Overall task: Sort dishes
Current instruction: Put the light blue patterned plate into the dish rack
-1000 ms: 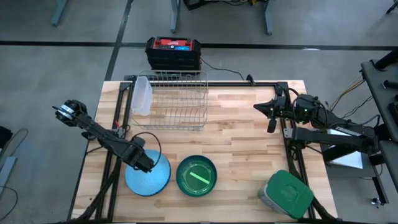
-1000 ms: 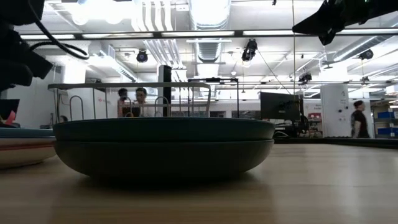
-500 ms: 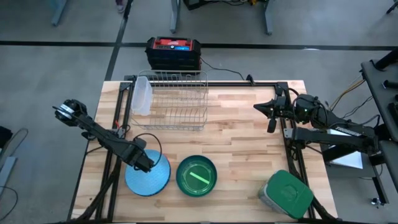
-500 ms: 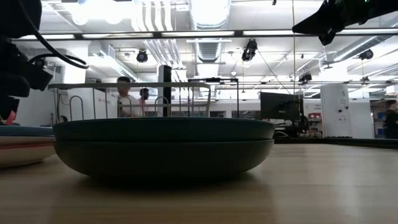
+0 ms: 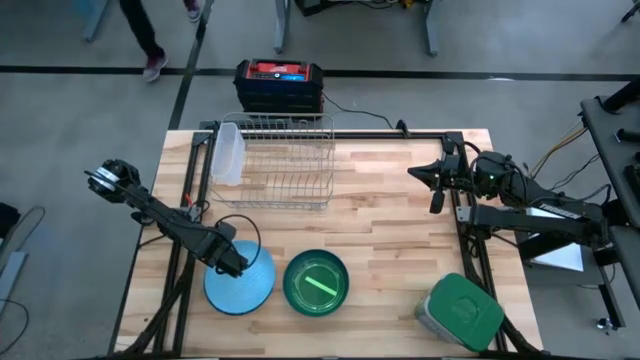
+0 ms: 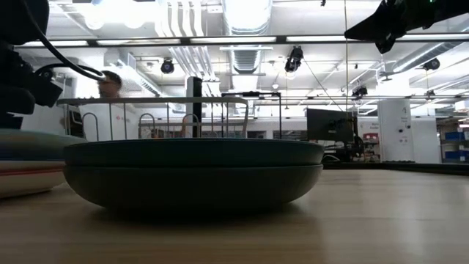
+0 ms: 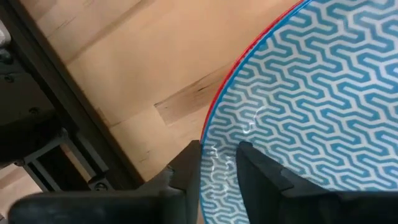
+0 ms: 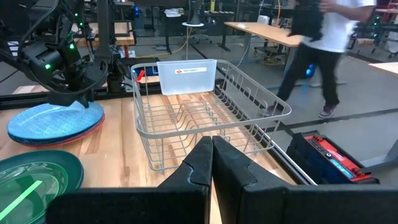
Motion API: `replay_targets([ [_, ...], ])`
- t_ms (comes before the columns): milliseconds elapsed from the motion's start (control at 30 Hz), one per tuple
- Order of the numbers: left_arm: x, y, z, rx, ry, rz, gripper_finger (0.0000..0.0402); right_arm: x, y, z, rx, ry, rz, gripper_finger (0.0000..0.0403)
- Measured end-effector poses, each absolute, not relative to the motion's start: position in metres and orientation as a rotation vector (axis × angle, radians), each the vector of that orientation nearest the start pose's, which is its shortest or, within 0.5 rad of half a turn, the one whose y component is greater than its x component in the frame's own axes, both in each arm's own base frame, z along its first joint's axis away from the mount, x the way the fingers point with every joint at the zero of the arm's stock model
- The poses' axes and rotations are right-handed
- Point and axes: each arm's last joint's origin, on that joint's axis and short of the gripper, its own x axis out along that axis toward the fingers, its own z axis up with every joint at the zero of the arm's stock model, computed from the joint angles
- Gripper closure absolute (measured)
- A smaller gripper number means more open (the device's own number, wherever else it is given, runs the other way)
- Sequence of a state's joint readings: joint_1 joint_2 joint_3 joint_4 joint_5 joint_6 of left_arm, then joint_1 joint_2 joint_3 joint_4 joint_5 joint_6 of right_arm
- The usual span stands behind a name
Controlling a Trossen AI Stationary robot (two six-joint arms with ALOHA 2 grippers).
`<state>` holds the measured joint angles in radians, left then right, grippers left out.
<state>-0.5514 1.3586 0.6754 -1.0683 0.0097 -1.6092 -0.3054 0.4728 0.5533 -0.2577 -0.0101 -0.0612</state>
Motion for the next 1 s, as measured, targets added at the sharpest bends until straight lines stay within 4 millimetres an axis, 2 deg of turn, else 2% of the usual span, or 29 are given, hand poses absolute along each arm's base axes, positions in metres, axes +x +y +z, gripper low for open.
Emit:
replay_targets([
  [233, 0.150, -0.092, 0.159, -0.722, 1.490, 0.973, 0.0359, 0.114, -0.036, 0.286, -0.033, 0.185, -0.289, 0.0403],
  [633, 0.157, -0.096, 0.175, -0.708, 1.488, 0.960, 0.0401, 0.114, -0.036, 0.286, -0.035, 0.186, -0.288, 0.0403],
  [833, 0.167, -0.103, 0.182, -0.713, 1.480, 0.810, 0.0401, 0.114, -0.036, 0.286, -0.035, 0.186, -0.288, 0.0403],
  [933, 0.168, -0.103, 0.187, -0.685, 1.490, 0.792, 0.0401, 0.114, -0.036, 0.286, -0.034, 0.186, -0.288, 0.0403],
  [1000, 0.171, -0.107, 0.194, -0.647, 1.502, 0.708, 0.0401, 0.114, -0.036, 0.286, -0.033, 0.186, -0.289, 0.0403],
])
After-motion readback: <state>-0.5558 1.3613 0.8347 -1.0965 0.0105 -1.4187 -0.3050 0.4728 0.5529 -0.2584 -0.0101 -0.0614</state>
